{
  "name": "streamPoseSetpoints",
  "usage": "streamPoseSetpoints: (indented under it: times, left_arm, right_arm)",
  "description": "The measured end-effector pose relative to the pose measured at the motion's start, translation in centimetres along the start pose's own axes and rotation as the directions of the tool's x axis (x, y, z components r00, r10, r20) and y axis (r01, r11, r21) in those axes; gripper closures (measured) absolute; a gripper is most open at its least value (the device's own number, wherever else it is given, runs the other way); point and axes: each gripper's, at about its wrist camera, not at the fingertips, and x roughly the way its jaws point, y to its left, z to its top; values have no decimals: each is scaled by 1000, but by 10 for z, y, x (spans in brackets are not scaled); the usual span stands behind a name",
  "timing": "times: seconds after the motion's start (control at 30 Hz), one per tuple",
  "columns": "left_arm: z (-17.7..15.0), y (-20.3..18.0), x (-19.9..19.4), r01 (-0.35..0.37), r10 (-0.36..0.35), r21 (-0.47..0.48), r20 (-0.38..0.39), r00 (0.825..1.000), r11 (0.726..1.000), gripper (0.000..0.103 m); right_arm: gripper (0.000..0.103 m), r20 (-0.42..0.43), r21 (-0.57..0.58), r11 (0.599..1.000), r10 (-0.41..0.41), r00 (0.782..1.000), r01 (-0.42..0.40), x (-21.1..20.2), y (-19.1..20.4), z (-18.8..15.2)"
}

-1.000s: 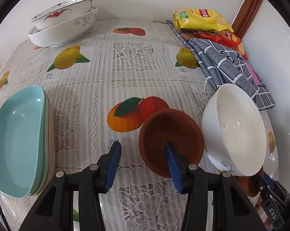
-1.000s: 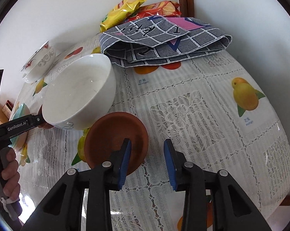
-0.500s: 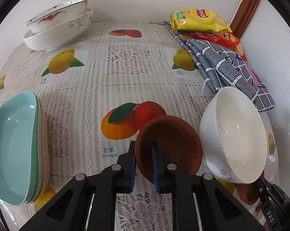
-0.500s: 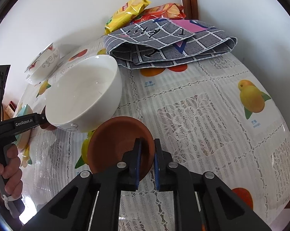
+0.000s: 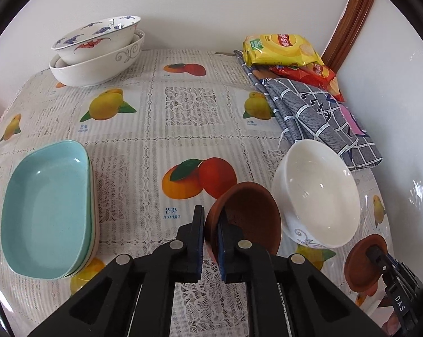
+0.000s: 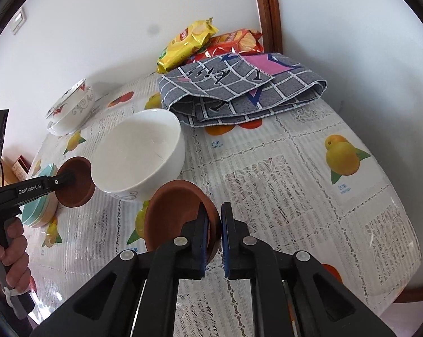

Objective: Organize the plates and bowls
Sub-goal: 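Lower the terracotta dish into the white bowl with the right gripper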

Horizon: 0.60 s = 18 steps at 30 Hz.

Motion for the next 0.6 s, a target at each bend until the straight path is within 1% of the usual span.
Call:
streamPoseSetpoints:
  times: [0.2, 0.3, 0.4, 0.53, 0.6]
  left_arm:
    - [8, 8, -31, 10, -9, -18, 52, 999, 1000, 95]
    - [13, 13, -42, 6, -4, -24, 75, 997, 1000, 95]
    - [16, 18, -48, 1, 2, -30, 88, 996, 1000, 95]
    - [20, 24, -47, -2, 5, -35, 91, 996, 999, 95]
    - [22, 27, -46, -5, 9, -39, 90, 996, 999, 95]
  right_arm:
    - [94, 68, -30, 999, 14, 998, -12, -23, 14, 25]
    - [94, 78, -55, 998, 9, 997, -5, -25, 27, 39]
    - [94, 87, -80, 997, 30, 996, -23, -20, 40, 50]
    - [94, 73, -112, 994, 17, 997, -8, -2, 58, 59]
    - [94, 52, -121, 993, 17, 998, -10, 10, 63, 61]
